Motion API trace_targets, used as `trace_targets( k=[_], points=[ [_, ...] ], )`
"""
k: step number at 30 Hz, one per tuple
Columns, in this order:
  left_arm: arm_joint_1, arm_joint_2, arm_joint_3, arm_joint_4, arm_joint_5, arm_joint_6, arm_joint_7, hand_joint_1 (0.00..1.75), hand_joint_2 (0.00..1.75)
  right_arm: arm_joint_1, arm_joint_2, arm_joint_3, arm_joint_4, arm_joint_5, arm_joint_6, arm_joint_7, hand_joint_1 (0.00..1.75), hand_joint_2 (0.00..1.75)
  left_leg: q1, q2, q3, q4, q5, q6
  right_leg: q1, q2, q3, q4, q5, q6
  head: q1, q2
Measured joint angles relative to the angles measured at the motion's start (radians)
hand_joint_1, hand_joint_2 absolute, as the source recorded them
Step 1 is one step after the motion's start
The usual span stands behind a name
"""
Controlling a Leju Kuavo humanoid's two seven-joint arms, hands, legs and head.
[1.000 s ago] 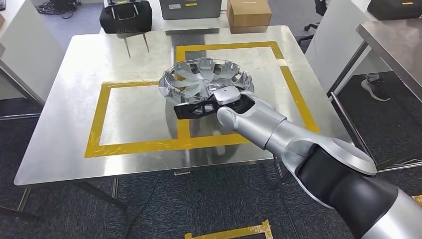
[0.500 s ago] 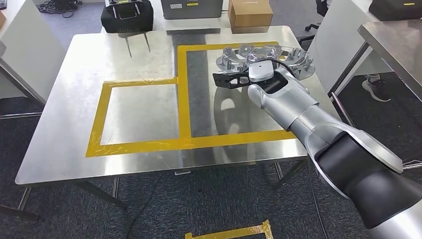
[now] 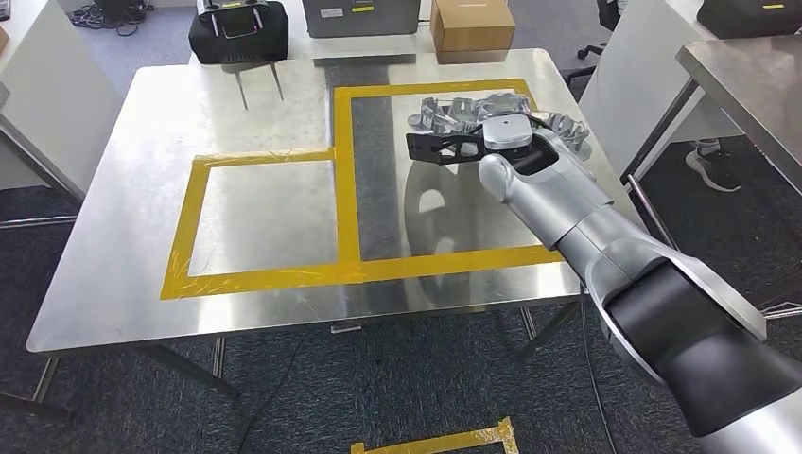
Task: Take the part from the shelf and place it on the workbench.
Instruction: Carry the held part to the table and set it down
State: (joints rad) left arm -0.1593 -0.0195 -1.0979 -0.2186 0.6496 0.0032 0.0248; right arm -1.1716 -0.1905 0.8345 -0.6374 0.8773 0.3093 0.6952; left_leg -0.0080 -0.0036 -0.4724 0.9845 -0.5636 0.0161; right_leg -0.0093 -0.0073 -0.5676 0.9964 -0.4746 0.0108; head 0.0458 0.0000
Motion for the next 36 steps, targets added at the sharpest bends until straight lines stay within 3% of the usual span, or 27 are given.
trace_targets(
  k=[27,31,35,36],
  points=[
    [-0.008,0.0,-0.017,0.0,-0.01,-0.001,0.009,0.0,1.75,0.038,0.022,0.034,-0.018,-0.094,-0.013,-0.038,1.75,1.75,0.0,0.009,0.0,0.0,0.0,0.0,0.0,0.004,0.0,0.0,0.001,0.001,0.0,0.0],
    [-0.008,0.0,-0.017,0.0,-0.013,-0.001,0.006,0.0,1.75,0.041,0.032,0.043,-0.012,-0.112,-0.021,-0.043,0.0,0.0,0.0,0.011,0.001,0.0,0.0,0.0,0.0,0.007,0.0,0.0,0.001,0.001,0.0,0.0],
    [-0.009,0.0,-0.018,0.0,-0.018,0.001,0.001,0.0,0.0,0.041,0.037,0.057,-0.007,-0.144,-0.036,-0.043,0.0,0.0,0.0,0.012,0.001,0.0,0.0,0.0,0.0,0.007,0.0,0.0,0.001,0.001,-0.001,0.0],
    [-0.008,0.0,-0.019,0.0,-0.016,0.0,0.0,0.0,0.0,0.041,0.038,0.06,-0.007,-0.151,-0.039,-0.044,0.0,0.0,0.0,0.011,0.001,0.0,0.0,0.0,0.0,0.007,0.0,0.0,0.001,0.001,-0.001,0.0]
  ],
)
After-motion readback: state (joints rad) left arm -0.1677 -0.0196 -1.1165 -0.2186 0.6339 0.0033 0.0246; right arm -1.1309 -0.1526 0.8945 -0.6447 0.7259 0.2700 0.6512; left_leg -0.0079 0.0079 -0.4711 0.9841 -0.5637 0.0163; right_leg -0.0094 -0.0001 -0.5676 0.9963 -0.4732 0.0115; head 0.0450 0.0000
